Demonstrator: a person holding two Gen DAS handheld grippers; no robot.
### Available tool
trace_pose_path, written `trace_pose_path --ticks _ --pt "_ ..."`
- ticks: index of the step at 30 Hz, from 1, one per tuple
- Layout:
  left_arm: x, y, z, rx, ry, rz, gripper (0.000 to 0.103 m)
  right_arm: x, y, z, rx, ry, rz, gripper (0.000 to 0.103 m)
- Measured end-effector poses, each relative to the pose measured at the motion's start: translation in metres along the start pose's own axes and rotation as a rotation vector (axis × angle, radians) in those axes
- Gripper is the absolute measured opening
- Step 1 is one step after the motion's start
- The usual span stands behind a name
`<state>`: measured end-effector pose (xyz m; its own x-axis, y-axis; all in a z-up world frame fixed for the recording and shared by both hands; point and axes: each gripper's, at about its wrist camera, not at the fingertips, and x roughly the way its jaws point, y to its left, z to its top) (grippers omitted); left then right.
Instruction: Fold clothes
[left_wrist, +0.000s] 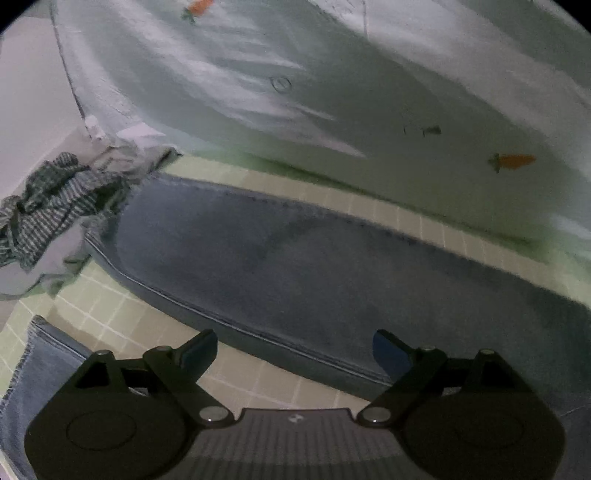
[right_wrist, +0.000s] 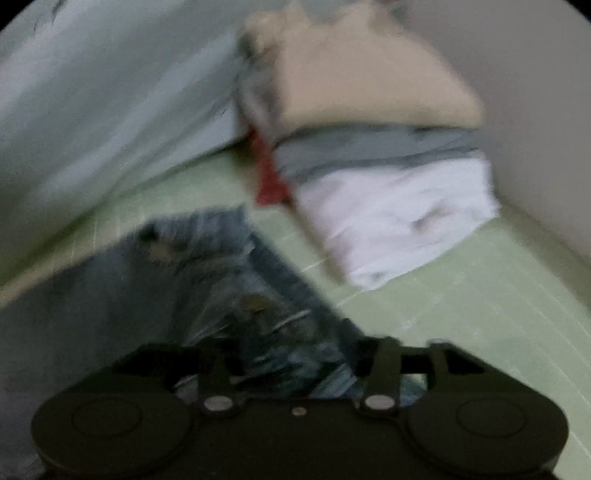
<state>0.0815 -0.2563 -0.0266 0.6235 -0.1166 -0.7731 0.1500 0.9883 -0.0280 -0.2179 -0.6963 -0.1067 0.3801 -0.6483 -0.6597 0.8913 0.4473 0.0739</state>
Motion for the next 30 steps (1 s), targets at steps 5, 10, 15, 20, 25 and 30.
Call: trace_pose_path --ticks 5,10,15,20,25,30 --pt "-0.012 0.027 -0.023 -0.064 0.012 -0.007 0.094 -0.052 -0.051 -0.021 0.167 0.007 0.011 0.093" --pt "-0.024 0.055 -0.053 -0.122 0.053 -0.017 0.095 -0.081 -0.068 -0.054 0.198 0.088 -0.06 0.096" --pt "-0.034 0.085 -0.078 -0.169 0.083 -0.006 0.095 -0.094 -0.059 -0.081 0.233 0.175 -0.002 0.096" --pt "-0.044 0.116 -0.1 -0.202 0.108 0.003 0.095 -0.096 -0.022 -0.098 0.19 0.248 0.083 0.096" --pt "-0.047 0.153 -0.119 -0.252 0.145 0.023 0.095 -0.09 0.011 -0.107 0.128 0.298 -0.004 0.098" --pt "-0.042 0.204 -0.131 -0.363 0.176 0.054 0.095 -0.085 0.025 -0.115 0.067 0.299 -0.066 0.103"
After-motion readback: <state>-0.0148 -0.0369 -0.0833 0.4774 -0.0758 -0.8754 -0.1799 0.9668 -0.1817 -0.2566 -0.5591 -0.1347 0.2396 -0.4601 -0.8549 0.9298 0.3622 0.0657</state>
